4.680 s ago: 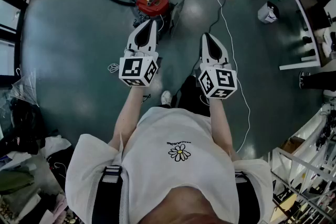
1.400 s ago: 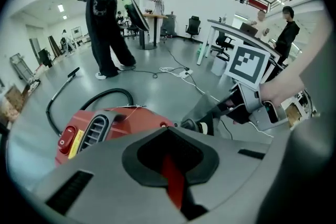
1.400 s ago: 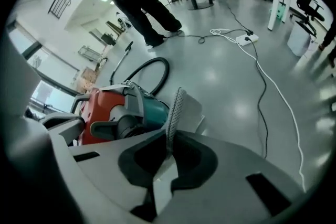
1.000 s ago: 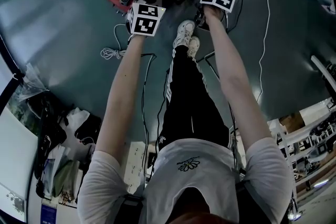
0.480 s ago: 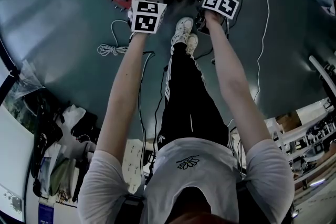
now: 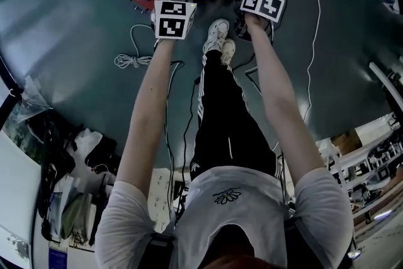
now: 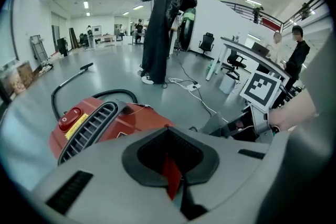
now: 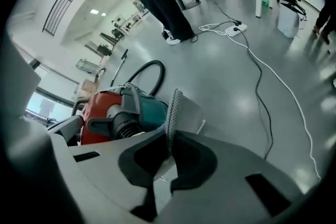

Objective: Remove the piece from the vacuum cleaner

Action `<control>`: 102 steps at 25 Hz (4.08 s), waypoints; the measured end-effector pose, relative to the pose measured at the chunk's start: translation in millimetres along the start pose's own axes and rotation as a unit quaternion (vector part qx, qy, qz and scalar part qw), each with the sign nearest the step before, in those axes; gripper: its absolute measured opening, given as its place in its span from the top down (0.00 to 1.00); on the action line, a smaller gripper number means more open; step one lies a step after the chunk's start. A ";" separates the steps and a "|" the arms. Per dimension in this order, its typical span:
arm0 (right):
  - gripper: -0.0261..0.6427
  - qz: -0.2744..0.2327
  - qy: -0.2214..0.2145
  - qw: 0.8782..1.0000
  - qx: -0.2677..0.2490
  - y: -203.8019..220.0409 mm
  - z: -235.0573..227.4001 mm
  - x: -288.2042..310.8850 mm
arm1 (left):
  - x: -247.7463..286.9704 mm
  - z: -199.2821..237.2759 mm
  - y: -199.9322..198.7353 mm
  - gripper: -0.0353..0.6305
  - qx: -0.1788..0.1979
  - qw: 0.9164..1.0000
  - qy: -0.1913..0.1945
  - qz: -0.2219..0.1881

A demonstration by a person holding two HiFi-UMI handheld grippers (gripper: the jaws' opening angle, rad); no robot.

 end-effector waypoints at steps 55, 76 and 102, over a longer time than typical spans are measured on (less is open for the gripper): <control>0.92 -0.099 0.022 0.992 -0.071 -19.5 19.5 -160.4 | -111.5 -49.3 -93.9 0.94 -0.038 0.991 -0.032 -0.121; 0.92 -0.441 -0.117 0.887 -0.077 -98.8 101.6 -549.4 | -386.3 -202.7 -325.1 0.94 0.118 0.896 -0.054 -0.424; 0.92 -0.616 -0.093 0.764 -0.170 -84.4 118.9 -693.7 | -427.2 -278.0 -366.9 0.94 0.179 0.858 -0.027 -0.481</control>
Point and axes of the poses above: the fingertips, and each gripper's own axes: x forward along the fingers, z to its left, y out of its underside, the point moved 1 cm from there along -x, backward along the fingers, and after that the axes turned 11 degrees about y, right-handed, at the moved point
